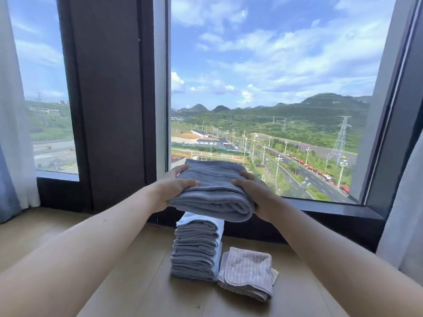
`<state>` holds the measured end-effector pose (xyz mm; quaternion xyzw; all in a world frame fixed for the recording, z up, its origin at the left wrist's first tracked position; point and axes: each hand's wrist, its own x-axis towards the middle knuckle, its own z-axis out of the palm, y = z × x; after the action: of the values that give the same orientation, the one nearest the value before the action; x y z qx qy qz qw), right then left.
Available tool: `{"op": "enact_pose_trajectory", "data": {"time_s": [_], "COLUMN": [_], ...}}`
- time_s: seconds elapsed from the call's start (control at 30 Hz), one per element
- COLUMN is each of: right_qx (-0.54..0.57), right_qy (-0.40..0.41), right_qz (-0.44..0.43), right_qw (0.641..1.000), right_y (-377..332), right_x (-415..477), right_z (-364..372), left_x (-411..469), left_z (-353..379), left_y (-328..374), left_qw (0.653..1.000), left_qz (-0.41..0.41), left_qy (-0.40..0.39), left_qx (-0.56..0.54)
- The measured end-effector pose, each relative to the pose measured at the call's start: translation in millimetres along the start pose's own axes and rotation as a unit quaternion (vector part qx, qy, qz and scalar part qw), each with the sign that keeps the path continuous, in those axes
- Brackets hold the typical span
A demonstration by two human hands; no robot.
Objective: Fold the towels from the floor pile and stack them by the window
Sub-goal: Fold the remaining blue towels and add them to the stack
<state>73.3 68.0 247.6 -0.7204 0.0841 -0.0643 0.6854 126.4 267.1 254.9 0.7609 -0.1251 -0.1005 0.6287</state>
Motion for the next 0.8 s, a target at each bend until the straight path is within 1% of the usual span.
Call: {"op": "enact_pose_trajectory", "data": {"time_s": [0.17, 0.33, 0.47, 0.57, 0.67, 0.8], "right_qx": [0.011, 0.011, -0.005, -0.026, -0.085, -0.148], "right_qy": [0.009, 0.036, 0.057, 0.076, 0.081, 0.057], "right_qz": [0.004, -0.01, -0.003, -0.017, -0.012, 0.014], "right_qw": [1.0, 0.999, 0.998, 0.997, 0.993, 0.987], "right_y": [30, 79, 129, 161, 182, 208], "right_x": [100, 193, 238, 258, 265, 274], "right_z": [6, 16, 21, 25, 29, 40], "left_x": [103, 204, 252, 272, 287, 290], "left_z": [-9, -15, -8, -5, -1, 7], "left_y": [-36, -106, -160, -188, -215, -249], "left_qw": [1.0, 0.998, 0.997, 0.995, 0.993, 0.973], "left_qz": [0.013, 0.028, 0.05, 0.06, 0.032, -0.006], "left_qy": [0.026, 0.049, 0.056, 0.066, 0.075, 0.109], "left_qx": [0.011, 0.014, 0.004, 0.041, 0.083, 0.203]}}
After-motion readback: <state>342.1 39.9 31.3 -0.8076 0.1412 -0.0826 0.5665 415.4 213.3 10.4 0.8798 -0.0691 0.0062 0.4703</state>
